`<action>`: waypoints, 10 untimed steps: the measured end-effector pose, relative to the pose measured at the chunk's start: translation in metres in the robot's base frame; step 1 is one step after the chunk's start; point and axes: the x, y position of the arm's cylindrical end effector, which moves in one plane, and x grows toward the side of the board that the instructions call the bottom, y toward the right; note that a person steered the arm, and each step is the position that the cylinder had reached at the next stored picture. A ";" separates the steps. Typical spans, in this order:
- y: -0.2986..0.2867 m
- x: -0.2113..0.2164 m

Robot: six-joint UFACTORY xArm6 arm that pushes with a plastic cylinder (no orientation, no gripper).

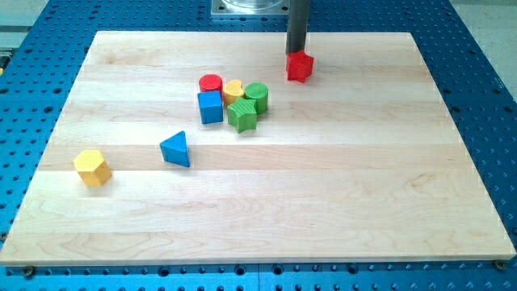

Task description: Push the red star into the group of blocks

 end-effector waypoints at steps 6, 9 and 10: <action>-0.024 0.079; -0.062 0.076; -0.081 0.074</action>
